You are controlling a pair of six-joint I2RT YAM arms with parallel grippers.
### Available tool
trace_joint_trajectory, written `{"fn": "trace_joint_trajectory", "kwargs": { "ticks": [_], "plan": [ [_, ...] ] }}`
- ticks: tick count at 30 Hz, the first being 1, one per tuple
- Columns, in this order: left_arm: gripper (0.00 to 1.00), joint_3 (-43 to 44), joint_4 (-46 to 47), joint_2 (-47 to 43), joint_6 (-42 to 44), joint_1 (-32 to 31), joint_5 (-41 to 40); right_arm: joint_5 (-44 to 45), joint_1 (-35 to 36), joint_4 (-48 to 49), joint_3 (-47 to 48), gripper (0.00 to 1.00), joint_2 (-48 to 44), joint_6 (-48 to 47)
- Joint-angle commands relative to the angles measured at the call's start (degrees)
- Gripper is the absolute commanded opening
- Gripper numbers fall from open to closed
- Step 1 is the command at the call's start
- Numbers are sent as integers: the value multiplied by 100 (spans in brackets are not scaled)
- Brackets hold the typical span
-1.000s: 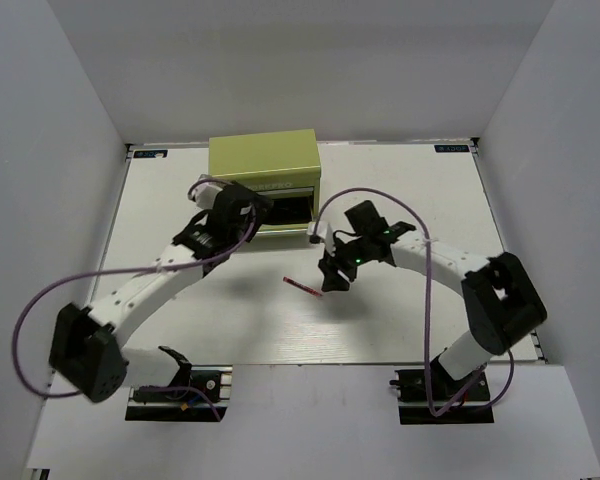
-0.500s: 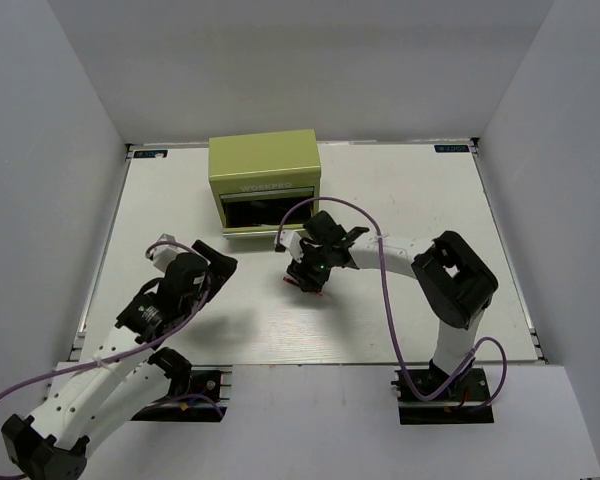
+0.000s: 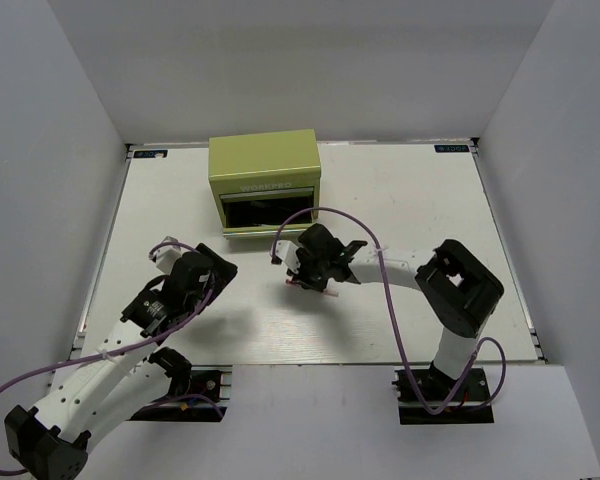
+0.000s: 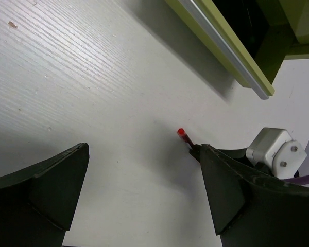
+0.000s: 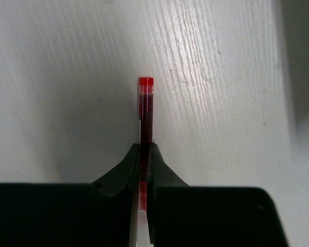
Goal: Sort the stationery into containers
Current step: Pick up the pen from the center of the board, then place the pen in the drawer.
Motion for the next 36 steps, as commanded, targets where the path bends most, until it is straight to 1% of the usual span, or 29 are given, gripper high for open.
{"fn": "trace_joint_trajectory", "kwargs": {
  "ticks": [1,6,7,9,11,15,17,19,20,21,22,24,25,26,28,29,30,33,35,36],
  "plan": [
    [99,2,107,-30,-38,12,-87,199,-31,-311,-179,0,-160,-302],
    [99,-51,220,22,-38,12,97,190,-119,-407,286,0,-608,-1188],
    [99,-51,221,22,-38,12,97,199,-137,-407,548,0,-713,-1399],
    [99,-104,273,22,-38,12,149,181,-155,-328,743,0,-758,-1732],
    [99,-156,274,22,-38,12,150,103,-207,-346,1269,0,-723,-1866],
    [99,-288,379,-83,-38,12,264,-144,-277,-451,2069,0,-425,-2217],
    [99,-340,379,-83,-38,12,264,-241,-304,-478,2246,0,-153,-2489],
    [99,-341,379,-145,-38,12,317,-311,-313,-469,2632,0,102,-2621],
    [99,-341,379,-205,-38,12,317,-328,-348,-512,2738,0,304,-2657],
    [99,-341,379,-206,-38,12,317,-346,-383,-530,3148,0,419,-2666],
    [99,-393,379,-206,-38,12,317,-364,-392,-609,3291,0,725,-2658],
    [99,-394,379,-259,-38,12,317,-399,-444,-724,3731,0,929,-2631],
    [99,-394,327,-311,-38,12,317,-390,-462,-872,4185,0,1130,-2596],
    [99,-394,326,-312,-38,12,317,-434,-462,-969,4329,0,1315,-2587],
    [99,-394,274,-364,-38,12,317,-390,-471,-1075,4785,5,1561,-2587],
    [99,-446,274,-416,-38,12,317,-381,-480,-1119,4857,8,1684,-2587],
    [99,-446,274,-417,-38,12,317,-373,-488,-1128,5014,20,1781,-2613],
    [99,-499,274,-522,-91,12,264,-267,-532,-1251,5199,38,2001,-2596],
    [99,-499,221,-583,-91,12,264,-354,-550,-1373,5235,43,1959,-2518],
    [99,-499,221,-584,-91,12,264,-512,-585,-1426,5218,43,1915,-2500]
  ]
}}
